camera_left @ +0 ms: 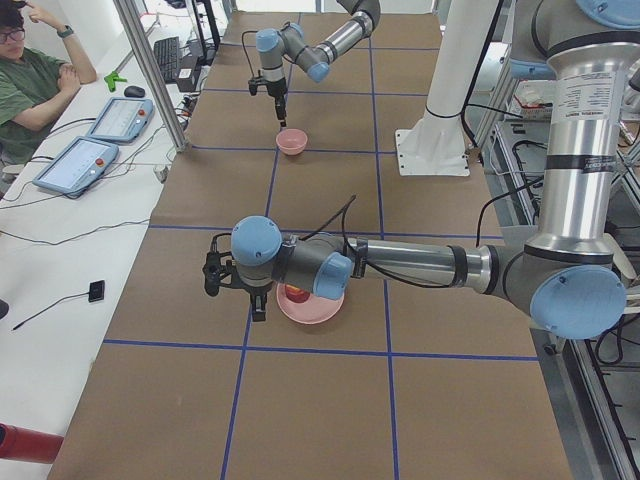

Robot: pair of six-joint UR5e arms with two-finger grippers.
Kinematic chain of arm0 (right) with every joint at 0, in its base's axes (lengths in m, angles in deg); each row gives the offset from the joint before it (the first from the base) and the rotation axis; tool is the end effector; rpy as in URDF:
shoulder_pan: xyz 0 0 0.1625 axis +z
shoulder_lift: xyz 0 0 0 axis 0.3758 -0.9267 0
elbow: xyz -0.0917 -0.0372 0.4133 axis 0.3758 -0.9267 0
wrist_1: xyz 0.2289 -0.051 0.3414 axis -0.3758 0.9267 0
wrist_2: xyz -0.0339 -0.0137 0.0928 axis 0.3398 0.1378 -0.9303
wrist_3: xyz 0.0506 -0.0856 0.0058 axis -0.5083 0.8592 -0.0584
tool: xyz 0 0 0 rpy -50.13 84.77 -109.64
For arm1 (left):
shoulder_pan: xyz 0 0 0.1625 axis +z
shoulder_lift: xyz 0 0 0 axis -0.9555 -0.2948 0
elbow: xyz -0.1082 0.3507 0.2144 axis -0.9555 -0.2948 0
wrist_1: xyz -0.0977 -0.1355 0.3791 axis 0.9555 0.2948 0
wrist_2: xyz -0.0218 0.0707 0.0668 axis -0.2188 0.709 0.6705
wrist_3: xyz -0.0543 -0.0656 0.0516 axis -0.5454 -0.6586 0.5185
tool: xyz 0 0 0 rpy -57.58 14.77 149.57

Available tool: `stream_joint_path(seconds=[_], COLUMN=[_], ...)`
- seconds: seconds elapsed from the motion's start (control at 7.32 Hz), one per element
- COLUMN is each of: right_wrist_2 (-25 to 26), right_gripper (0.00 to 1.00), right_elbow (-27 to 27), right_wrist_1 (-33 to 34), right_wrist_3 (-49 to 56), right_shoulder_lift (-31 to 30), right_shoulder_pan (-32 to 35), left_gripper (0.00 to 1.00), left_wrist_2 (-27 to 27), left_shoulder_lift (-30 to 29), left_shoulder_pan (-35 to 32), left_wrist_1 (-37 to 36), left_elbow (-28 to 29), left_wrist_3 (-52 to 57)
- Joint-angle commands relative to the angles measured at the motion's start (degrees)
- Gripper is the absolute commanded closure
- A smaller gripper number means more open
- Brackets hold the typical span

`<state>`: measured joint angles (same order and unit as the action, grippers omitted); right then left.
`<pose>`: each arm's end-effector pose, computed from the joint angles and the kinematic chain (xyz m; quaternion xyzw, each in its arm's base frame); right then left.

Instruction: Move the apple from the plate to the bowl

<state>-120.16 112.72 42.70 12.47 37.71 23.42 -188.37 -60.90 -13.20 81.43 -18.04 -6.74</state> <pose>-0.5061 -0.6150 0.2238 -0.0269 -0.4469 -0.0528 0.8926 -0.0171 -0.5171 0.5774 0.0452 0.4761 -0.0937 0.8732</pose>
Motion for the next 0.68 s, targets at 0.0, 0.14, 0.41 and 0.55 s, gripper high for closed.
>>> stream_joint_path(seconds=[0.0, 0.14, 0.41, 0.55], right_wrist_2=[-4.7, -6.4, -7.3, -7.8], right_gripper=[0.00, 0.00, 0.00, 0.00], right_elbow=[5.2, 7.3, 9.6, 11.0], right_wrist_1=[0.3, 0.3, 0.0, 0.0], right_wrist_3=[0.6, 0.7, 0.8, 0.8], right_shoulder_lift=[-5.3, -7.6, -9.2, -10.5], right_shoulder_pan=[5.9, 7.8, 8.5, 9.1], left_gripper=[0.02, 0.02, 0.02, 0.02], left_wrist_2=[10.0, 14.4, 18.7, 18.7], left_shoulder_lift=[0.5, 0.6, 2.6, 2.9], left_shoulder_pan=[11.0, 14.7, 19.7, 20.2], left_wrist_1=[11.3, 11.7, 12.2, 12.2], left_elbow=[-1.0, -1.2, -1.8, -1.8], left_wrist_3=[-15.0, -15.6, -16.2, -16.0])
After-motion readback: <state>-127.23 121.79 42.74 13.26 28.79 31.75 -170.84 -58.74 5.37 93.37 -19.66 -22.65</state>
